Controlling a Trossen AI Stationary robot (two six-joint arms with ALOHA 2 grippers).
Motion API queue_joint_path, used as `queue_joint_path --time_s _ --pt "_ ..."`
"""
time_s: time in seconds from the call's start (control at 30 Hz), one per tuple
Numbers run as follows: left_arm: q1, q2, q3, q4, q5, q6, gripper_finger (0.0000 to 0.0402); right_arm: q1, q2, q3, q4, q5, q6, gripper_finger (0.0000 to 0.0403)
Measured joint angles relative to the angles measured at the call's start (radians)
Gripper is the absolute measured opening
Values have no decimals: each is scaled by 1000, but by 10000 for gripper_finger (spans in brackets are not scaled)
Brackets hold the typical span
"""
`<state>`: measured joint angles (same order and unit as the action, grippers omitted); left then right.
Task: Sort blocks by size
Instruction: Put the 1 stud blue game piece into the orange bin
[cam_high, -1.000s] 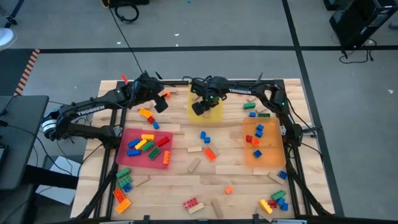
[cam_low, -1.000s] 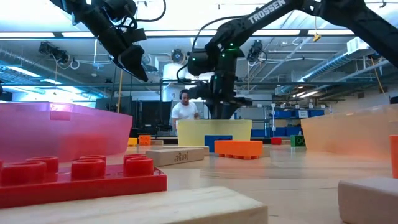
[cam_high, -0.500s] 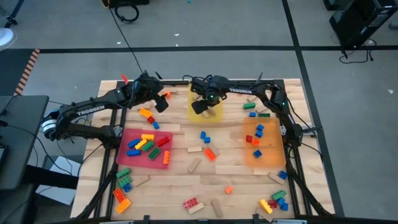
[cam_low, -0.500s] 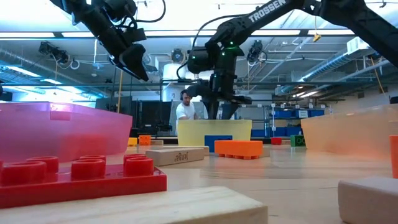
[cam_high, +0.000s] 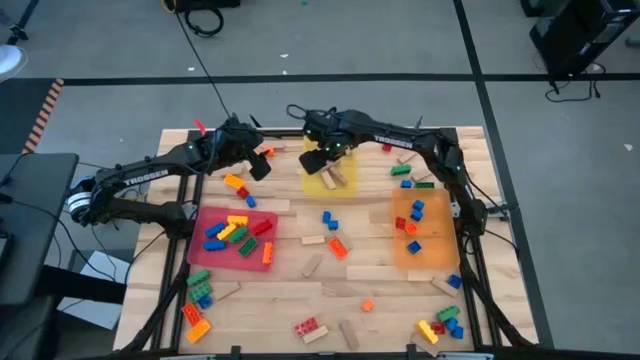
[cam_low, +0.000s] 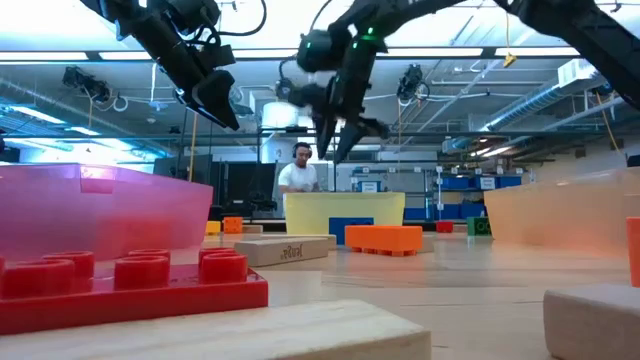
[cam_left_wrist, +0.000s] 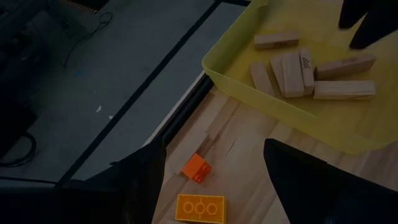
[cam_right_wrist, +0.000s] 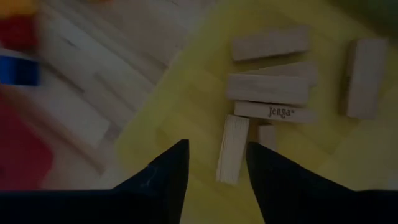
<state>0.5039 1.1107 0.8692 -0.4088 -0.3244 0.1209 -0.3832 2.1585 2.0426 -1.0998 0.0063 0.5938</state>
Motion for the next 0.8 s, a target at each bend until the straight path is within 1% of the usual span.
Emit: queue_joint_path --time_s 0.07,0.17,0.33,0.6,0.7,0.8 --pt "0 0 0 0 0 0 280 2 -33 -1 -22 5 -8 168" --pt "0 0 0 0 0 -1 280 10 -102 -38 -41 47 -6 160" --pt "0 0 0 0 0 -1 280 43 -252 -153 -39 139 58 149" --pt "0 0 0 1 0 -2 280 146 -480 -399 -13 291 296 148" --pt "0 0 0 16 0 -2 280 192 -542 -483 -1 322 385 147" --pt "0 0 1 29 0 -2 280 240 -591 -564 28 326 463 146"
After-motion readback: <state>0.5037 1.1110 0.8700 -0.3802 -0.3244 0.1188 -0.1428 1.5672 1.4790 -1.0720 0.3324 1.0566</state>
